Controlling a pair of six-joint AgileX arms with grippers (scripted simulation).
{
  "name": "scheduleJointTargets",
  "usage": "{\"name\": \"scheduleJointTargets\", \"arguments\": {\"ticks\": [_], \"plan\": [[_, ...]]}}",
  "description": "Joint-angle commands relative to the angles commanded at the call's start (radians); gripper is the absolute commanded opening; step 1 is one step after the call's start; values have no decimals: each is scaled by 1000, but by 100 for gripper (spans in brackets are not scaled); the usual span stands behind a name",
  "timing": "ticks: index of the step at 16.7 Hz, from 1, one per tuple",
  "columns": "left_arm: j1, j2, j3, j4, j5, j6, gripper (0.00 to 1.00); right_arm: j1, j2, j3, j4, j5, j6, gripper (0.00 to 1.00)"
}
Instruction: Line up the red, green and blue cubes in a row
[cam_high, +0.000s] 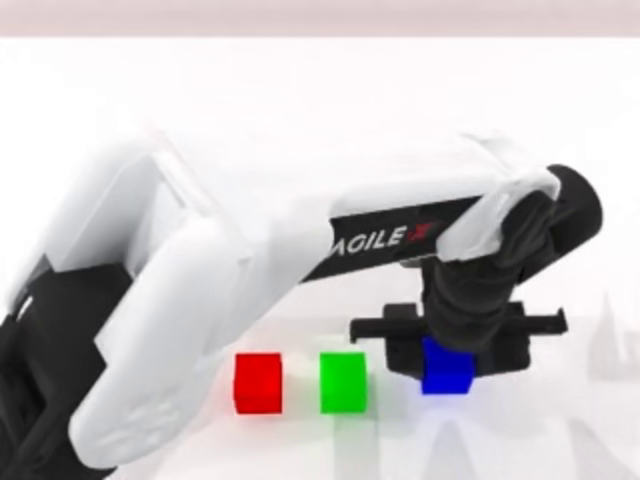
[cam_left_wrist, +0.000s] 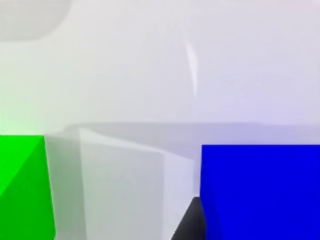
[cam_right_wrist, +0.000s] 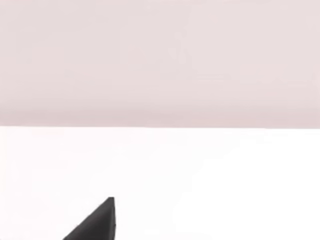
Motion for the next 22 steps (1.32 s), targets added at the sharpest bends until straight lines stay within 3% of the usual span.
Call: {"name": "scheduleJointTargets", "arguments": {"ticks": [8,18,22], "plan": [[0,0,0,0,0,0,98,0,0,0,0,0,0,100],[0,0,3,-4,0,-1,100,0,0,0,0,0,0,100],[4,-9,102,-121,-3,-3,100,0,0,0,0,0,0,100]]}}
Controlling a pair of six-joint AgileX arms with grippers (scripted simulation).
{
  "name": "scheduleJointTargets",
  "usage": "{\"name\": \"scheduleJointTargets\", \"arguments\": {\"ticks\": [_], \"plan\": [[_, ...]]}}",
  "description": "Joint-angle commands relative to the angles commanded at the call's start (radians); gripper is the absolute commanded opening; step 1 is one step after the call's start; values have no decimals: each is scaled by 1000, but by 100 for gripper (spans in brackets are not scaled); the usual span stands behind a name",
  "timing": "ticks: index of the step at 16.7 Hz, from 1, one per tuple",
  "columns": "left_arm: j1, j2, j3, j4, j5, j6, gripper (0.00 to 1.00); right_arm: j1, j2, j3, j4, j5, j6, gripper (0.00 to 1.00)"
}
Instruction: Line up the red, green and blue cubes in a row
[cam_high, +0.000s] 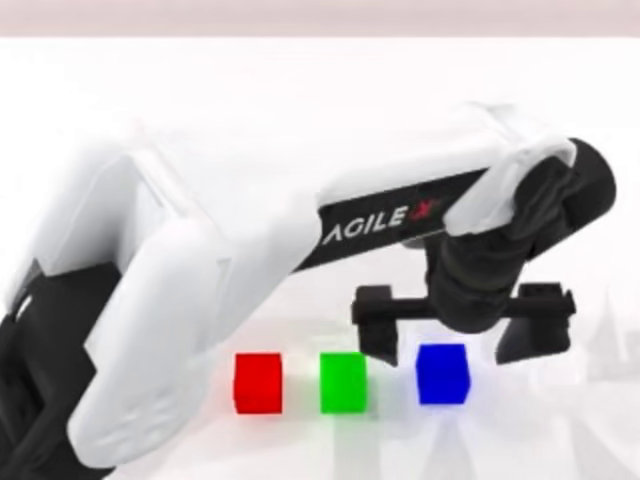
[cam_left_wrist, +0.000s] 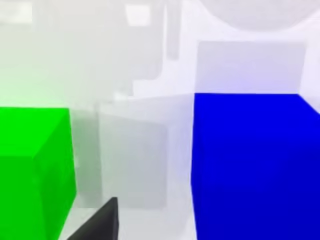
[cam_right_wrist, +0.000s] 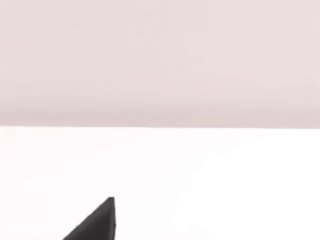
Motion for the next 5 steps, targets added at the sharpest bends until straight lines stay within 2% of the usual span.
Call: {"name": "scheduleJointTargets", "arguments": {"ticks": [5], "plan": [[12,-27,116,-132,3,-1,100,0,0,0,0,0,0,100]]}}
